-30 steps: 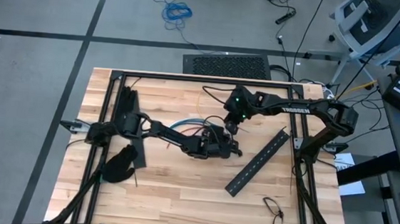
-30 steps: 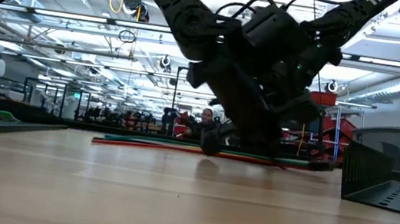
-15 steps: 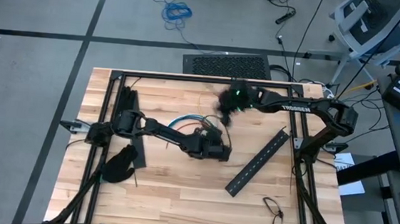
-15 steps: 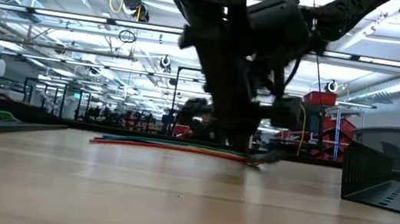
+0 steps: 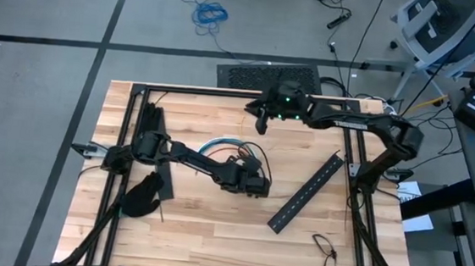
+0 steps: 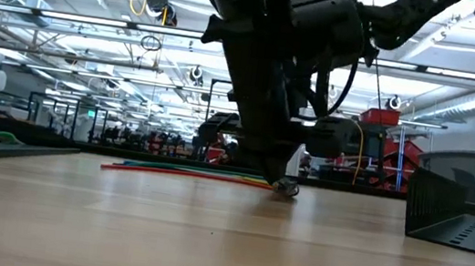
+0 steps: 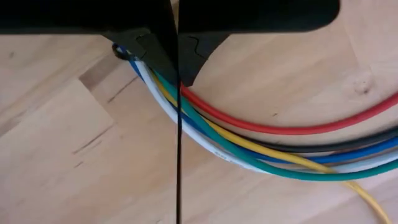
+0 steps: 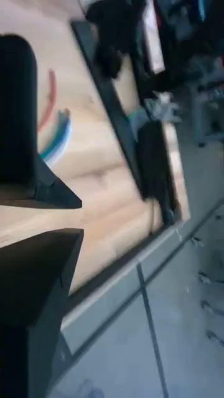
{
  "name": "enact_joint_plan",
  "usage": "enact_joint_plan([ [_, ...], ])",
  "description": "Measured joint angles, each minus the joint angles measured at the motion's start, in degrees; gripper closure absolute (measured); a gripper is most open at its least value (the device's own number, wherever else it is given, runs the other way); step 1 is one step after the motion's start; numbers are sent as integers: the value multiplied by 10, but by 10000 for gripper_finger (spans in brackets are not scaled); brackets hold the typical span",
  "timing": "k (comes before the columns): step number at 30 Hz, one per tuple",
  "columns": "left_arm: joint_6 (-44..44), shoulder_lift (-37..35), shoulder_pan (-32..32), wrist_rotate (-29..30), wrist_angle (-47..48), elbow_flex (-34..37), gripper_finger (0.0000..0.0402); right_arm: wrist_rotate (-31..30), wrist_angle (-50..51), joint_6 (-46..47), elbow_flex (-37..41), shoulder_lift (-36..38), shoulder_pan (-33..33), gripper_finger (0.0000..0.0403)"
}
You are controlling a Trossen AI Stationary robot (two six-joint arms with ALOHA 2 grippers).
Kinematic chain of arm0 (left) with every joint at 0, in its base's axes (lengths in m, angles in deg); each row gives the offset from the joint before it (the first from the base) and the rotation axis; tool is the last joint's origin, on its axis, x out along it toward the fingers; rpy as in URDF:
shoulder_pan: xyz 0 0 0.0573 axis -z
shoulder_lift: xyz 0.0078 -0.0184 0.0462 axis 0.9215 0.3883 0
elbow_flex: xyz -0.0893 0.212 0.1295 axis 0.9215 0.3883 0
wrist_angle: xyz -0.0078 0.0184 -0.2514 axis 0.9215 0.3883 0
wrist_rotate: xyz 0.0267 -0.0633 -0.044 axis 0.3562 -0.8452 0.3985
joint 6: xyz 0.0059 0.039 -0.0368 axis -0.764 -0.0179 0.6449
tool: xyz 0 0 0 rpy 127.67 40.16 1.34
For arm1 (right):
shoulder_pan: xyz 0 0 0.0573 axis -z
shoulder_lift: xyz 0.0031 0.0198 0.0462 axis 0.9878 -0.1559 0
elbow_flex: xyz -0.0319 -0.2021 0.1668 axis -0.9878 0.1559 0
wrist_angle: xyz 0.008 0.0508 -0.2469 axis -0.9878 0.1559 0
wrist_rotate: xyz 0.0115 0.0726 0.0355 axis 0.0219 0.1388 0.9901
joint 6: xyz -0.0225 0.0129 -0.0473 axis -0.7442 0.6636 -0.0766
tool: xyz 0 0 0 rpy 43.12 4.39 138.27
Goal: Ziptie cables
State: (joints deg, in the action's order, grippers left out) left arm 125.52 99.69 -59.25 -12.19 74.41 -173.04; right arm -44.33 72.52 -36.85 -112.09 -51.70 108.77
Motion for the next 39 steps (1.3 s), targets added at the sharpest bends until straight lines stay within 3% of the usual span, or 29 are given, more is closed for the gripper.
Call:
enact_joint_plan([
  [5, -3, -2, -2, 9, -2, 0, 401, 9, -32, 4, -37, 19, 34, 302],
  [11, -12, -14, -11, 55, -10, -10, 401, 32, 85, 21, -139, 25, 86, 249],
  [15, -78, -44, -24, 63, -48, -21, 402, 57, 173, 5, -187, 27, 114, 229],
  [22, -165, -64, -32, 43, -189, -28, 377, 53, 319, -59, -207, 27, 126, 222],
  [31, -163, -27, -38, 9, -209, -28, 340, 53, 396, -85, -206, 26, 128, 222],
  [35, -164, -13, -39, -32, -181, -27, 338, 57, 439, -94, -206, 28, 125, 222],
  [39, -174, -41, -42, -17, -69, -27, 338, 8, 568, -171, -206, 35, 128, 222],
])
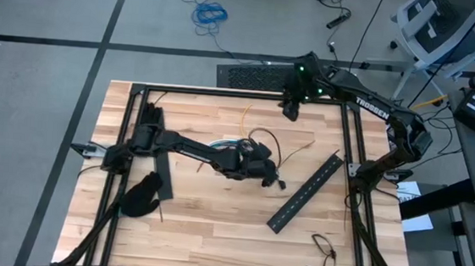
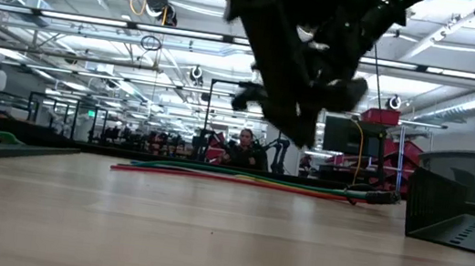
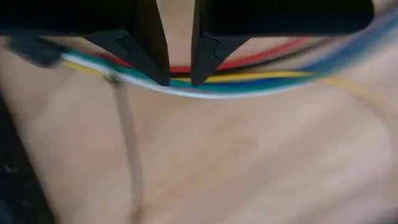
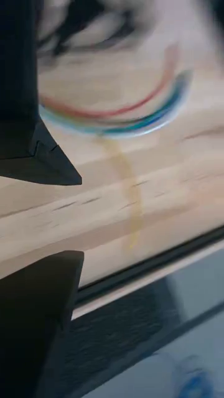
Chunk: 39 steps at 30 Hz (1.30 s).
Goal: Ziptie cables
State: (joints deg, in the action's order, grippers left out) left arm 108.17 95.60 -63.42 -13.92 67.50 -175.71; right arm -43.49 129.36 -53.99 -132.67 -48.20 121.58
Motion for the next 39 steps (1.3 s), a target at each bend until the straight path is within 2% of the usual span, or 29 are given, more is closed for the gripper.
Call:
enact_joint_plan([
  [5, -5, -55, 9, 117, 148, -1, 337, -17, 67, 14, 0, 24, 29, 222],
  [8, 31, -85, 23, 169, 219, 36, 337, -11, 57, 76, 38, 65, 42, 222],
  [11, 100, -126, 36, 181, 199, 108, 337, -17, -11, 167, 142, 136, 33, 222],
  [13, 129, -158, 45, 175, 138, 168, 338, -13, -67, 255, 229, 190, 12, 222],
  [15, 103, -192, 53, 144, 12, 236, 340, -8, -108, 350, 320, 239, -18, 222],
  [17, 30, -223, 52, 74, -167, 307, 345, -14, -168, 453, 398, 284, -55, 222],
  [19, -51, -232, 28, -53, -360, 363, 352, -14, -241, 551, 451, 319, -90, 222],
  [20, -72, -232, 11, -125, -427, 382, 355, -13, -262, 595, 471, 328, -107, 222],
  [21, -86, -229, -9, -187, -456, 394, 359, -17, -271, 632, 485, 334, -122, 222],
  [23, -89, -211, -44, -252, -456, 394, 364, -43, -272, 678, 500, 337, -153, 222],
  [29, -101, -194, -122, -323, -412, 363, 368, -59, -260, 698, 513, 298, -237, 222],
  [35, -128, -193, -148, -314, -330, 327, 368, -136, -244, 711, 513, 253, -288, 222],
  [39, -196, -195, -148, -284, -279, 308, 368, -139, -246, 760, 513, 204, -292, 222],
])
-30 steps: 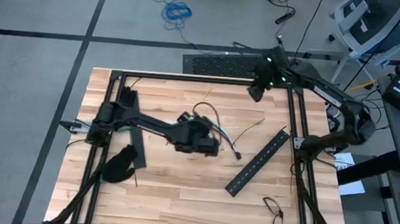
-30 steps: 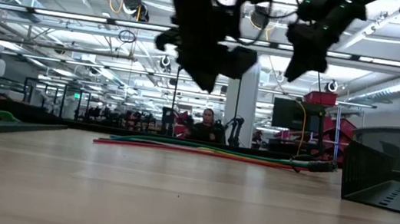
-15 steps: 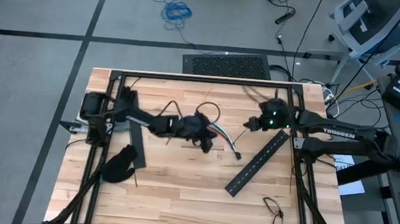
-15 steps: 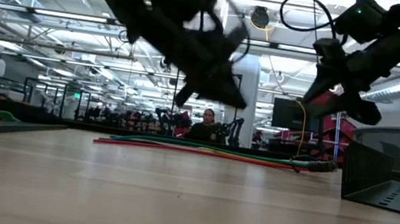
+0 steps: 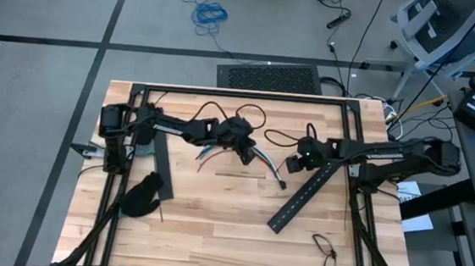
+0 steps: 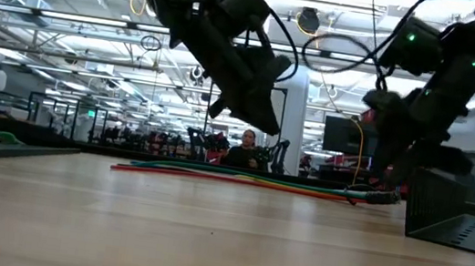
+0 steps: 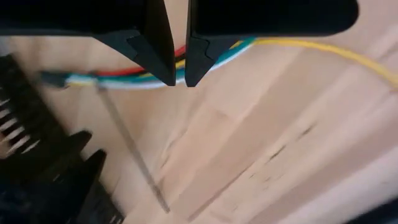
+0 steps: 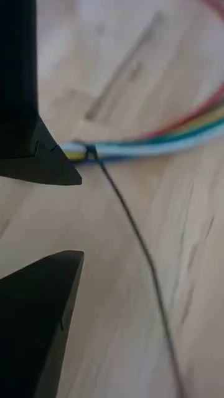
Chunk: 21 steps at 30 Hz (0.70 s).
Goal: Ziptie cables
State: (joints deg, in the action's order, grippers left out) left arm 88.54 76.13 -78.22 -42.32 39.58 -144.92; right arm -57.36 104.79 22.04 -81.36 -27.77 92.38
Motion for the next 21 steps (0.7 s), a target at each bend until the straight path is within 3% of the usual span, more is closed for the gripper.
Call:
enact_joint_plan([
  [8, -147, 0, -3, 33, 43, -22, 369, -47, -167, 156, 0, -90, -19, 222],
  [14, -199, -3, -2, 33, 91, -25, 369, -82, -152, 248, -1, -125, -47, 222],
  [21, -199, -3, -2, 14, 103, -25, 369, -146, -159, 315, -1, -129, -49, 233],
])
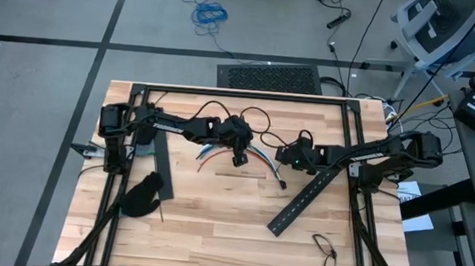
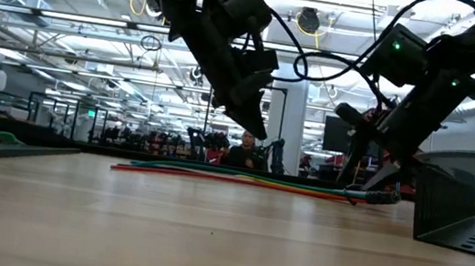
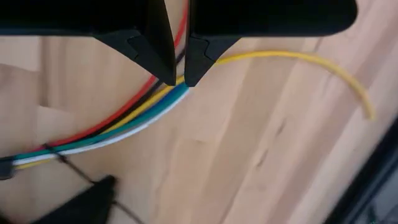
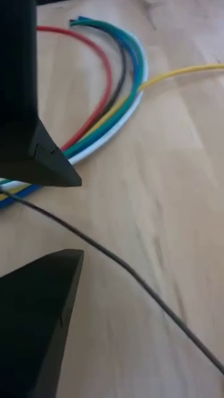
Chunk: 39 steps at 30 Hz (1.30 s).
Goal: Ziptie cables
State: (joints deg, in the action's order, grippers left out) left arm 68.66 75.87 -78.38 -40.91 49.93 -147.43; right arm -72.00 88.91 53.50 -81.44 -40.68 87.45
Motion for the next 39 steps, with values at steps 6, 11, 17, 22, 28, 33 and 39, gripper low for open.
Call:
enact_joint_plan([
  [6, 2, 0, 10, -26, 0, 0, 369, 2, -5, -7, 0, 0, 11, 291],
  [11, 16, 0, 12, -26, -1, 0, 369, 34, -11, -22, 0, 2, 10, 321],
  [17, 32, 0, 11, -26, -2, 0, 369, 59, -8, -35, 0, 2, 12, 324],
  [22, 61, 0, 12, -35, -25, 0, 369, 61, -40, -59, 0, 2, 14, 380],
  [28, 62, -1, 16, -49, -51, 1, 369, 62, -117, -76, 0, 2, 34, 400],
  [33, 63, -28, 4, -82, -76, 4, 369, 56, -180, -81, 0, 2, 51, 401],
  [39, 188, -44, -7, -87, -259, 84, 369, 12, -211, -89, 0, 2, 76, 402],
])
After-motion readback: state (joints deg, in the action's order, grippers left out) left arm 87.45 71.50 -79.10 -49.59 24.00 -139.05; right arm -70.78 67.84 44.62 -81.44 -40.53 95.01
